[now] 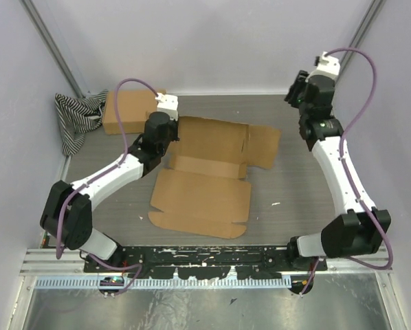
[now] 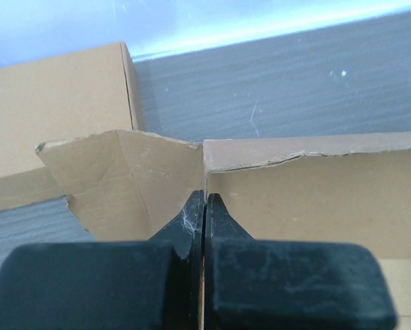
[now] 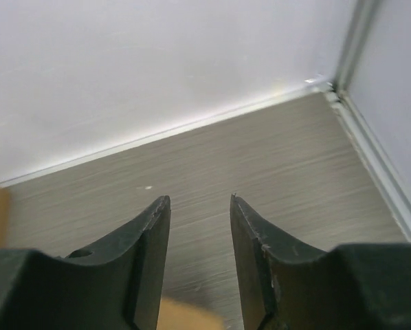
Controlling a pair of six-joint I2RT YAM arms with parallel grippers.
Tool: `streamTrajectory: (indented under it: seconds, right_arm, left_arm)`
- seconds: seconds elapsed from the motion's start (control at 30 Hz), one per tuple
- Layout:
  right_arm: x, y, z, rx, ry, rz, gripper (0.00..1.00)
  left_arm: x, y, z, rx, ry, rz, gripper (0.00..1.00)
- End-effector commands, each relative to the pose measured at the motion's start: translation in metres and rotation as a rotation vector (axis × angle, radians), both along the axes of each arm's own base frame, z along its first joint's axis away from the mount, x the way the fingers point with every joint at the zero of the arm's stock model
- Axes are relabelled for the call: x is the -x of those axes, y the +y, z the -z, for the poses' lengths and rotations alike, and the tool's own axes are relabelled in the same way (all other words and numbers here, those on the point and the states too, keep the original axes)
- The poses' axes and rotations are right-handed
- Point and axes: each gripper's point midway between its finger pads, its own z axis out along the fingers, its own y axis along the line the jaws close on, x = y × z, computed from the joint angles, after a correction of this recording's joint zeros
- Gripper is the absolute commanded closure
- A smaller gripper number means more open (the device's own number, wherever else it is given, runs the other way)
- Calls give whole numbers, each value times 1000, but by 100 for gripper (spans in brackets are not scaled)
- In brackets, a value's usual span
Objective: Fold the paper box
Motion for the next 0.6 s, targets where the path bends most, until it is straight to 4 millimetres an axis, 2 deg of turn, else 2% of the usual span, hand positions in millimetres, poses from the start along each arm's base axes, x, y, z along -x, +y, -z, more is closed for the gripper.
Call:
streamTrajectory:
  seconds: [0.0, 0.1, 0.23, 0.4, 0.5, 0.57]
  right_arm:
    - [-23, -44, 43, -9, 91, 10, 56]
    - [-37, -55, 97, 27, 213, -60, 57]
    - [-43, -44, 145, 42, 348, -166, 57]
    - [-29, -16, 184, -35, 450, -324, 59]
    - [-9, 0, 201, -92, 469, -376, 60]
    - [6, 13, 204, -117, 466, -405, 60]
  left_arm:
    - [-11, -4, -61, 159, -278, -6, 100]
    - [-9, -4, -49, 172, -315, 2, 100]
    - [-10, -2, -29, 188, -346, -8, 100]
    - [-14, -2, -4, 179, -308, -27, 100]
    - [-16, -3, 6, 170, -288, -28, 100]
    - [-17, -3, 11, 162, -276, -32, 100]
